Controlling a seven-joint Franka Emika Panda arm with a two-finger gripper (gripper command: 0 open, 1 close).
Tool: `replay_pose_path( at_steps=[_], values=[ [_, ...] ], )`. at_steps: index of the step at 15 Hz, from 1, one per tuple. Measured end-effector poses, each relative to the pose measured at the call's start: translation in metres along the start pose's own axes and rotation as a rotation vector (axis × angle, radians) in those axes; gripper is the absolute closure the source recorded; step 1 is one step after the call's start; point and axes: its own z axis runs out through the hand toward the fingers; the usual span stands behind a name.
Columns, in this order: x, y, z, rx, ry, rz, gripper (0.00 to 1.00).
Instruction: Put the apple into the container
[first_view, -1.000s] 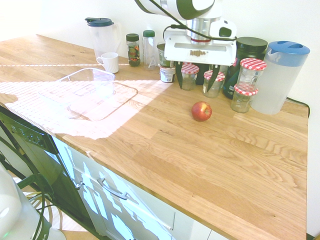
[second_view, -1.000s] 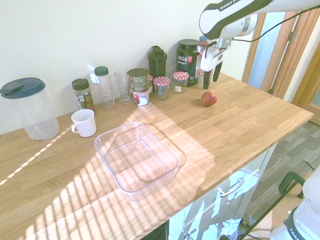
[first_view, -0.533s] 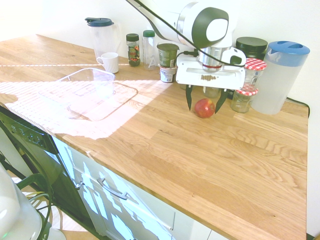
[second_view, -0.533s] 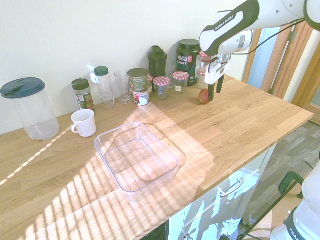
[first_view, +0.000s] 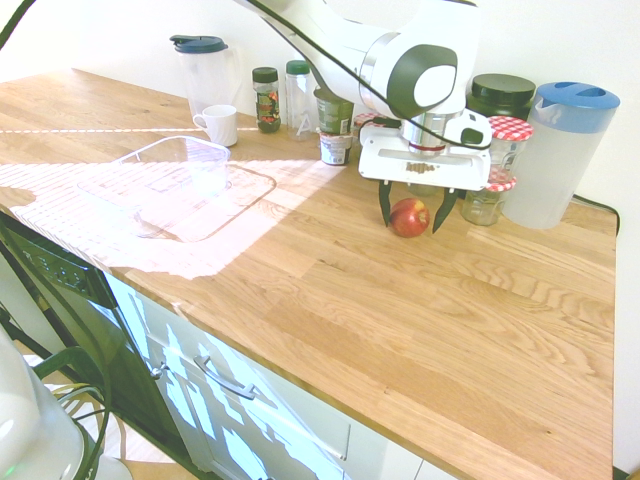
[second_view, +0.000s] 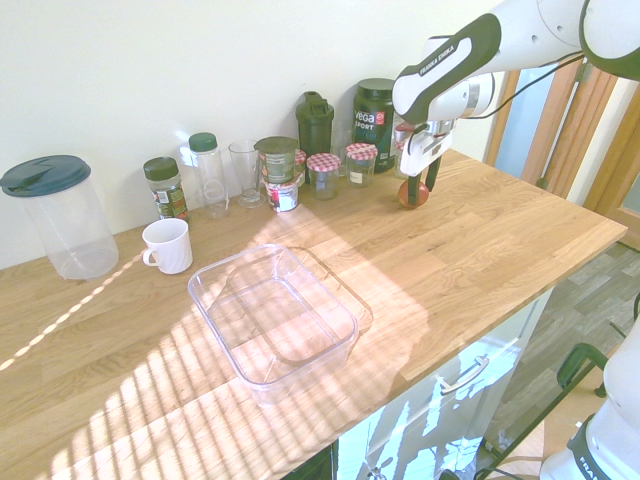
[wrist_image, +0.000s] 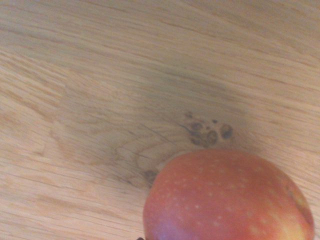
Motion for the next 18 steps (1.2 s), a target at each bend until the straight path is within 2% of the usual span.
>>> replay_pose_path(
  at_steps=[8,9,11,14,18],
  values=[
    [0.002,-0.027,-0.003,0.014,-0.005,-0.006,1.0],
    [0.005,-0.034,-0.015,0.034,0.001,-0.006,1.0],
    [0.007,-0.051,-0.071,0.075,0.044,-0.023,1.0],
    [-0.034,-0.088,-0.151,0.121,0.091,-0.091,1.0],
    [-0.14,-0.175,-0.168,0.1,0.076,-0.211,1.0]
  ],
)
